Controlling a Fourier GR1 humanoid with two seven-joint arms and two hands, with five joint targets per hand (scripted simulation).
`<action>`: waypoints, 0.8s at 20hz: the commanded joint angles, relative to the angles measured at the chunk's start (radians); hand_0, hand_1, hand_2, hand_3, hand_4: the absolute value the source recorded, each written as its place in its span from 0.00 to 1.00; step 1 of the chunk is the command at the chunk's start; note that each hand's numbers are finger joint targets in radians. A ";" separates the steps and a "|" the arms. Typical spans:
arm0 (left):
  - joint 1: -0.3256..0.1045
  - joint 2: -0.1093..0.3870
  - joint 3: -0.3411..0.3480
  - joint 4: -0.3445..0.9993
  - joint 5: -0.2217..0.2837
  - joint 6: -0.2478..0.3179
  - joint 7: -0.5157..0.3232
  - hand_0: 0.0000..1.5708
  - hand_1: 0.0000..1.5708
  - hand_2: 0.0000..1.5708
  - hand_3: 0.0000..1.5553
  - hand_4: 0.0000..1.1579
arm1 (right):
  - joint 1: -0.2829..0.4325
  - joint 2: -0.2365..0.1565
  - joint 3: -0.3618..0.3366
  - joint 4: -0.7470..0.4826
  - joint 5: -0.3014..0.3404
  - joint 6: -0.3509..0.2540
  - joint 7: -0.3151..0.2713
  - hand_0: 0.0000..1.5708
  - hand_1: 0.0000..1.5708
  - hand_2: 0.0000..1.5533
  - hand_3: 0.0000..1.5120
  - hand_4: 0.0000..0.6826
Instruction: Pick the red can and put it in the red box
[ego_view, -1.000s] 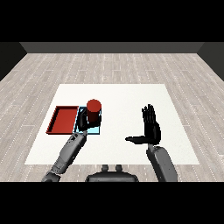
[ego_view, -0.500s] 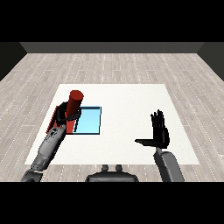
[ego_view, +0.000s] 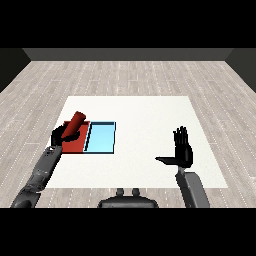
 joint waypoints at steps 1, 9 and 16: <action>-0.079 0.019 -0.025 0.245 -0.071 -0.023 0.055 0.78 0.78 0.73 0.69 0.80 | -0.039 0.021 -0.003 0.090 0.016 0.006 -0.039 0.00 0.00 0.00 0.00 0.00; -0.152 -0.092 -0.021 0.530 -0.102 -0.075 0.033 0.71 0.71 0.66 0.00 0.56 | -0.064 0.059 0.005 0.164 0.050 -0.007 -0.092 0.00 0.00 0.00 0.00 0.00; -0.223 -0.080 -0.035 0.639 -0.144 -0.139 0.028 0.00 0.00 0.00 0.00 0.00 | -0.100 0.025 -0.053 0.240 0.006 0.071 -0.122 0.00 0.00 0.00 0.00 0.00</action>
